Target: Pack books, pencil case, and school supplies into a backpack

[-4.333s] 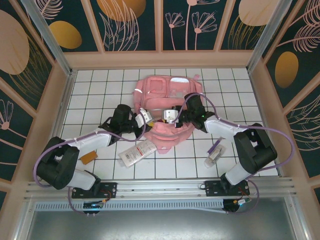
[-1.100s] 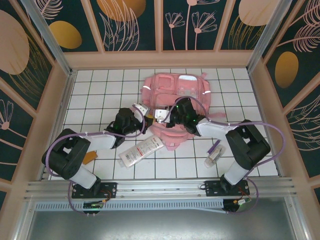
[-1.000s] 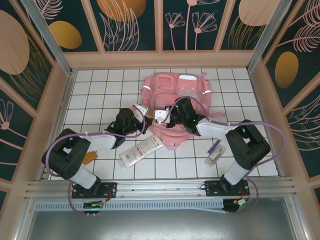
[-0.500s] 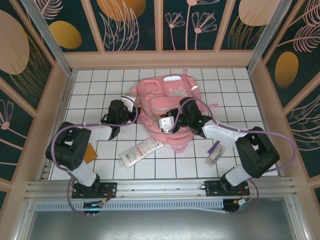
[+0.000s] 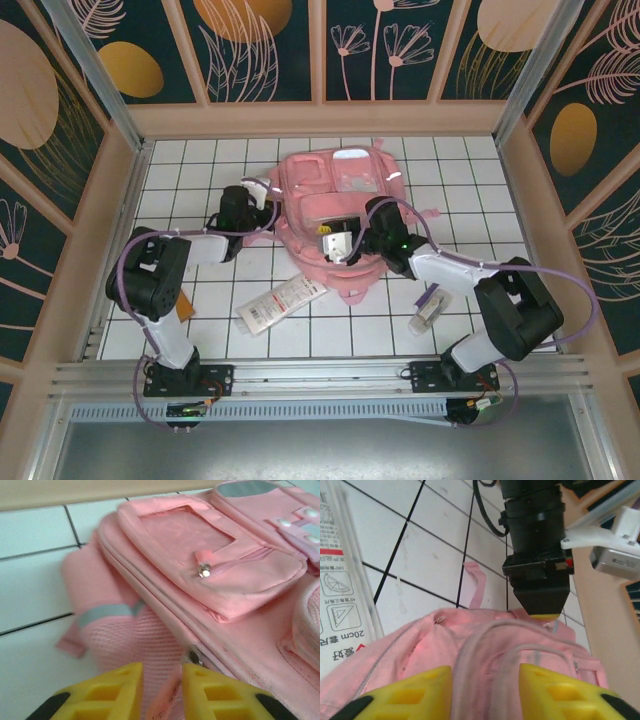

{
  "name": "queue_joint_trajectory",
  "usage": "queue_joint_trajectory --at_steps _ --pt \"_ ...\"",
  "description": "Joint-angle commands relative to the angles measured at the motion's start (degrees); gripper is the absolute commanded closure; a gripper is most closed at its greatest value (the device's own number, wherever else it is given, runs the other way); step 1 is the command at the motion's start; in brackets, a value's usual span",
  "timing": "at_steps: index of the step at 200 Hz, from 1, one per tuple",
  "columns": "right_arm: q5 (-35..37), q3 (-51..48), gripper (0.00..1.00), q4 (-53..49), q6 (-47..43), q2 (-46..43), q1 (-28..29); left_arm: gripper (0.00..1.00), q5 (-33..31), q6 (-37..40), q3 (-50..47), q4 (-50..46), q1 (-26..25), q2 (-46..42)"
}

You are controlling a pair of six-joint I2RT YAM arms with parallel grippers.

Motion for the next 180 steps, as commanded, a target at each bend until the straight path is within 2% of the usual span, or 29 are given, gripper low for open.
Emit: queue_joint_trajectory --at_steps 1,3,6,9,25,37,44,54,65,80,94,112,146,165,180 --pt "-1.5 -2.0 0.32 17.3 19.0 -2.5 -1.4 0.64 9.3 6.3 -2.6 6.3 1.4 -5.7" --pt "-1.1 -2.2 0.24 19.3 21.7 -2.6 -1.8 0.64 10.6 7.0 -2.5 5.9 1.5 -5.9" --pt "-0.6 -2.5 0.05 22.3 26.0 -2.7 -2.4 0.64 12.6 8.2 -2.3 5.1 1.4 -6.3" --pt "0.2 -2.7 0.01 25.1 30.2 -2.9 -3.0 0.64 14.8 9.4 -2.0 4.3 1.3 -6.7" --pt "9.0 -2.8 0.01 34.7 48.7 -4.4 -4.9 0.63 24.6 18.7 -0.4 -2.8 0.6 -8.7" --pt "19.4 -2.8 0.01 36.7 58.8 -6.7 -7.2 0.59 26.9 29.8 2.1 -12.9 -1.5 -10.1" --pt "25.8 -2.9 0.01 36.1 63.9 -8.5 -8.2 0.57 26.0 37.7 4.4 -20.2 -3.4 -10.5" --pt "33.1 -2.5 0.01 31.1 69.3 -11.9 -10.0 0.57 21.3 45.9 7.6 -28.0 -6.2 -10.1" --pt "36.8 -1.2 0.01 20.9 74.4 -16.4 -12.7 0.56 17.0 51.1 10.0 -33.5 -8.8 -8.7" --pt "39.4 -2.2 0.01 15.9 80.8 -20.9 -17.0 0.56 14.1 56.2 14.1 -36.9 -11.2 -7.0" --pt "39.8 -4.1 0.01 14.3 82.4 -24.4 -20.2 0.56 11.9 58.0 14.6 -35.5 -12.9 -5.8" --pt "41.8 -5.4 0.01 11.6 80.4 -27.3 -21.5 0.55 11.6 58.8 15.9 -35.1 -14.2 -4.0" --pt "41.0 -6.5 0.01 7.9 77.9 -29.2 -22.1 0.49 15.1 61.7 20.0 -41.4 -15.8 0.5" --pt "39.2 -6.8 0.01 7.3 76.9 -29.0 -22.2 0.47 19.7 60.9 23.2 -47.6 -15.9 1.9" --pt "38.7 -7.2 0.01 7.7 76.6 -28.8 -22.2 0.43 20.3 58.6 24.3 -48.9 -15.9 2.7"
